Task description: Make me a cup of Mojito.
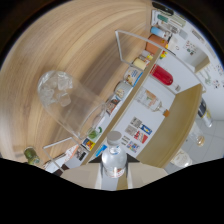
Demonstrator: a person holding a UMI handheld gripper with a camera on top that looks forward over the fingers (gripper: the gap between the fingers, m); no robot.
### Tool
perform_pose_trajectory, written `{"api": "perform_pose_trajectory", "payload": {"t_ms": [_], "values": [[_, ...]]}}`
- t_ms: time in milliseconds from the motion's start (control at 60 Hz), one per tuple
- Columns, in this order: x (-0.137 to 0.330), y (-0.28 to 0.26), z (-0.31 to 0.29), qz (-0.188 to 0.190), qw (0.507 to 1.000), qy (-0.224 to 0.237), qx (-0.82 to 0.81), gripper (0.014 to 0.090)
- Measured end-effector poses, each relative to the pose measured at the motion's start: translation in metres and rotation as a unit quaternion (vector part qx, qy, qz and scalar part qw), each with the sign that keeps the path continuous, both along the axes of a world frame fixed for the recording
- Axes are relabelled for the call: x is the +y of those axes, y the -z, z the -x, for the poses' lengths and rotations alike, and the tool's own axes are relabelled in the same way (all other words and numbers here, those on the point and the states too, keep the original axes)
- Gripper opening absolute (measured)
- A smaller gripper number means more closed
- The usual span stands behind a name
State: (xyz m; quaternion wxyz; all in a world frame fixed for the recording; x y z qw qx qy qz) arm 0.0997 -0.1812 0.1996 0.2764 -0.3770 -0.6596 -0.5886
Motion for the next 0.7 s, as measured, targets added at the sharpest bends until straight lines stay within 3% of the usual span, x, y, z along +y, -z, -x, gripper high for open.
{"api": "perform_pose_trajectory", "payload": {"t_ms": [150, 250, 433, 583, 700], "values": [[-0.005, -0.02, -0.004, -0.008, 0.99, 0.021, 0.141, 0.034], [-0.013, -0.042, -0.009, -0.009, 0.943, 0.054, 0.328, 0.0344], [-0.024, -0.053, -0.036, -0.009, 0.763, 0.106, 0.637, 0.0345], [-0.031, -0.006, -0.053, 0.031, 0.588, 0.153, 0.793, 0.0346], [-0.03, 0.05, -0.061, 0.058, 0.503, 0.201, 0.838, 0.0344]]}}
